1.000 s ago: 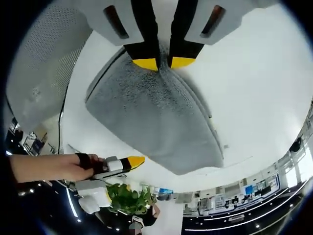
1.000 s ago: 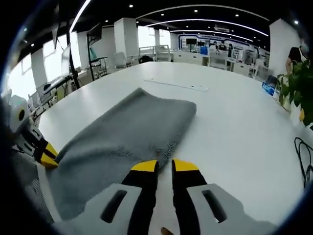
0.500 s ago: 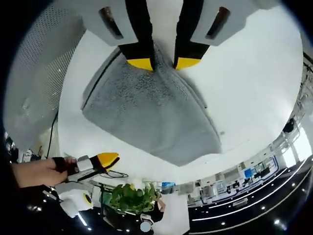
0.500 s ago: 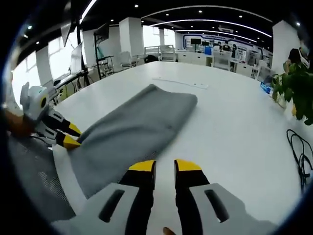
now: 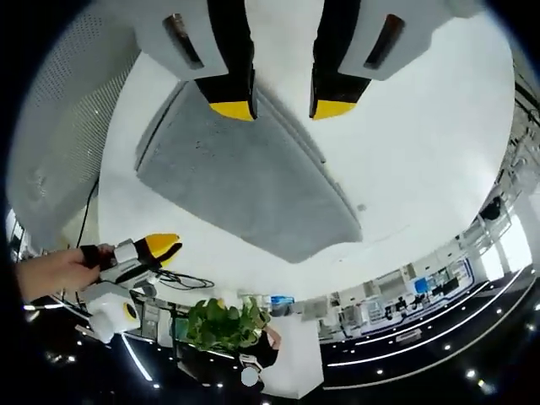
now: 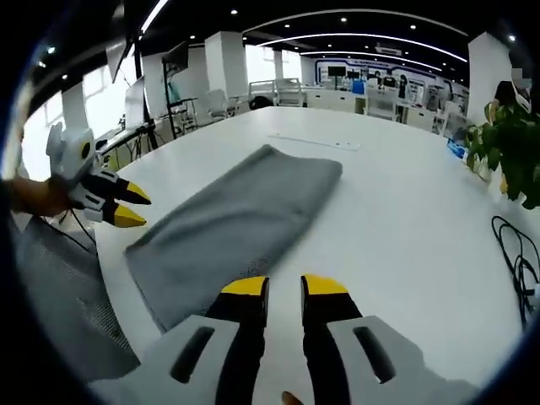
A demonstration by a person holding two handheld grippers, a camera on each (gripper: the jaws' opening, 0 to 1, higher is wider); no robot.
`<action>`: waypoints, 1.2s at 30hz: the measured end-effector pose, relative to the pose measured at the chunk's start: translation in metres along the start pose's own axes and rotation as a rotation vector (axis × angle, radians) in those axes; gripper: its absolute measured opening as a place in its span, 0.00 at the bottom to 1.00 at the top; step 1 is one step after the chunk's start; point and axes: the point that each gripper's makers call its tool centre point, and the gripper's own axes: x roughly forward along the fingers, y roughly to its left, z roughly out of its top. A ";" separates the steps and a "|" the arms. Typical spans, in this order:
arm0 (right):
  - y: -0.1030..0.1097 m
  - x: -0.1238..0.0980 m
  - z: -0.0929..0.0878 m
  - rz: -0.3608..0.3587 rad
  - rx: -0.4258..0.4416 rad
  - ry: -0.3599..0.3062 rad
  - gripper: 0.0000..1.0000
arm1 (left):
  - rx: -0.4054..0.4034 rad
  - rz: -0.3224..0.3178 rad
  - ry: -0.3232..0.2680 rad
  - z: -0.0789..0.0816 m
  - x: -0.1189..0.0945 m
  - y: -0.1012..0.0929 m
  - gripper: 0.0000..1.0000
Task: Fold the towel on the table until its edges align and the towel forms a compact rectangular stack.
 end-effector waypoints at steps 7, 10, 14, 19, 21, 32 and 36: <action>0.011 0.008 0.010 0.040 -0.039 -0.002 0.15 | -0.016 -0.015 -0.005 0.009 0.011 0.020 0.29; 0.012 0.012 0.011 0.046 -0.041 0.001 0.15 | -0.004 -0.035 -0.001 0.012 0.018 0.022 0.31; 0.006 0.023 0.016 0.037 0.020 -0.006 0.15 | -0.067 -0.056 0.002 0.014 0.031 0.027 0.31; 0.003 0.041 0.020 0.030 0.049 0.005 0.14 | -0.107 -0.019 0.001 0.016 0.048 0.045 0.27; 0.001 0.046 0.021 0.028 0.062 0.003 0.14 | -0.182 -0.020 -0.023 0.022 0.054 0.049 0.27; -0.009 0.077 0.014 0.024 0.143 0.037 0.14 | -0.306 -0.084 -0.029 0.030 0.083 0.049 0.27; -0.010 0.083 0.010 0.028 0.160 0.048 0.14 | -0.327 -0.075 -0.022 0.028 0.090 0.047 0.23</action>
